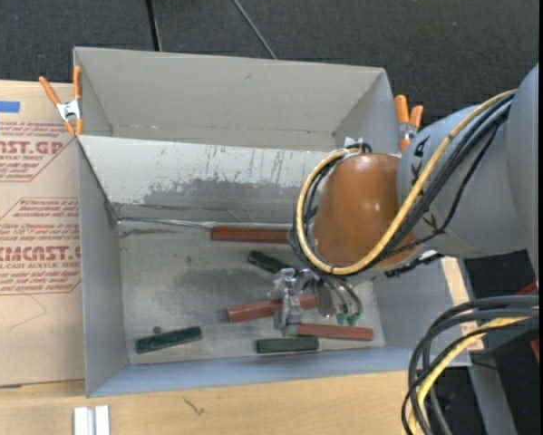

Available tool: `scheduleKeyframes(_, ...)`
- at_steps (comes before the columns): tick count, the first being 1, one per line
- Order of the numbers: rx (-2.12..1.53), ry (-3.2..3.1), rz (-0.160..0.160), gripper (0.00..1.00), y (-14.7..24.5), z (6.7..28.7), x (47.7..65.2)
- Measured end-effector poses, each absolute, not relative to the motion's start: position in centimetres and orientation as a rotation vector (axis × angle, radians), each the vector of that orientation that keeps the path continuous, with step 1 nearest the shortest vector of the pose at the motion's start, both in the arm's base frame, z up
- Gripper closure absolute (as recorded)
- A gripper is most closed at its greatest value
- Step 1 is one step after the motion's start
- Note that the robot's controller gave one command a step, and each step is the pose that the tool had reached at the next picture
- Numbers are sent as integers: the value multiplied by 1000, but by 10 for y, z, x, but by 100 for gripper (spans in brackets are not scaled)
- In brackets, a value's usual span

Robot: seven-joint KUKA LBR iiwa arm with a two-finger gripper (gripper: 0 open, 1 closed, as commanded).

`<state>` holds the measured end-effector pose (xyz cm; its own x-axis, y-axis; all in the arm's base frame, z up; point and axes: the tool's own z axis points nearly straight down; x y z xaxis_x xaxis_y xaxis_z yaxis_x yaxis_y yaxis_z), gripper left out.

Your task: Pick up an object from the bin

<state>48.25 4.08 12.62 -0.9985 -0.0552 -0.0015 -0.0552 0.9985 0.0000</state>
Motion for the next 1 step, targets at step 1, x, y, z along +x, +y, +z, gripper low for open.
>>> scheduleKeyframes(1,-87,3138,0,100,41,135,482)
